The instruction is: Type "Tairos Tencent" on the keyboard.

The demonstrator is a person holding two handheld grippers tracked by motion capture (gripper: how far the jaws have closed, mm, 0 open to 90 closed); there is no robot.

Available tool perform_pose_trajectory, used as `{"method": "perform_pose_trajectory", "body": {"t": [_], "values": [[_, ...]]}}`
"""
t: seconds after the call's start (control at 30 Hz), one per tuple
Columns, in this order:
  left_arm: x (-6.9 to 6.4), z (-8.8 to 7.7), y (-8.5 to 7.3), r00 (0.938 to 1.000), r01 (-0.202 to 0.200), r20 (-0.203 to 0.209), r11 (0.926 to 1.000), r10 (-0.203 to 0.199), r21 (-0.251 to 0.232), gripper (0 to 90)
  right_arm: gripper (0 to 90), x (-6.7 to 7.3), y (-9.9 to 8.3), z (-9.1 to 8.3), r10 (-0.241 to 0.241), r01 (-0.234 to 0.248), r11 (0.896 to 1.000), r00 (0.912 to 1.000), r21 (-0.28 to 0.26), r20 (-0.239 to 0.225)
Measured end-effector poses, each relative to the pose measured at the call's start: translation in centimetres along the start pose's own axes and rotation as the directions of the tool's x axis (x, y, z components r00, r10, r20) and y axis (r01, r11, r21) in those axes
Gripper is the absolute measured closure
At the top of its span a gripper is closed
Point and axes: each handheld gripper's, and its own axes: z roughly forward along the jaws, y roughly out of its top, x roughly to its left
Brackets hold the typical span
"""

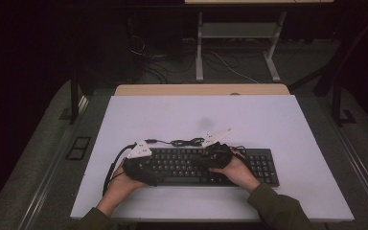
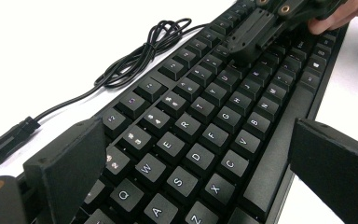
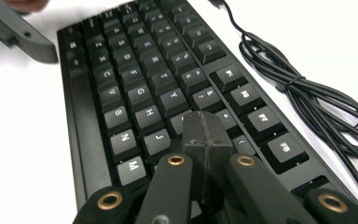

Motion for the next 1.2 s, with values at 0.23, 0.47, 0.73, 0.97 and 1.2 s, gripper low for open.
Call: {"method": "perform_pose_trajectory", "body": {"t": [0.23, 0.47, 0.73, 0.97, 1.2], "values": [[0.1, 0.0, 0.0, 1.0, -0.003, -0.001, 1.0, 0.003, 0.0, 3.7, 80.6, -0.2, 0.0, -0.2, 0.01, -0.01, 1.0, 0.9999, -0.014, -0.003], [0.1, -0.1, 0.0, 1.0, -0.005, 0.0, 1.0, 0.005, 0.001, 5.5, 60.9, -0.3, 0.0, -0.5, 0.015, -0.016, 0.999, 0.9998, -0.028, -0.012], [0.3, -0.1, 0.0, 1.0, 0.005, 0.0, 0.9999, -0.005, -0.009, 11.1, 40.1, -0.4, 0.0, -0.9, 0.027, -0.027, 0.998, 0.9996, -0.063, 0.001], [0.7, 0.1, 0.4, 0.9999, 0.015, -0.007, 0.9995, -0.015, -0.026, 18.9, 37.4, -0.5, -0.1, -1.3, 0.033, -0.032, 0.996, 0.9994, -0.079, 0.005], [1.1, 0.0, 1.1, 0.9999, 0.016, -0.006, 0.9992, -0.016, -0.037, 26.7, 36.0, -0.6, -0.1, -1.4, 0.041, -0.04, 0.995, 0.9992, -0.087, 0.004]]}}
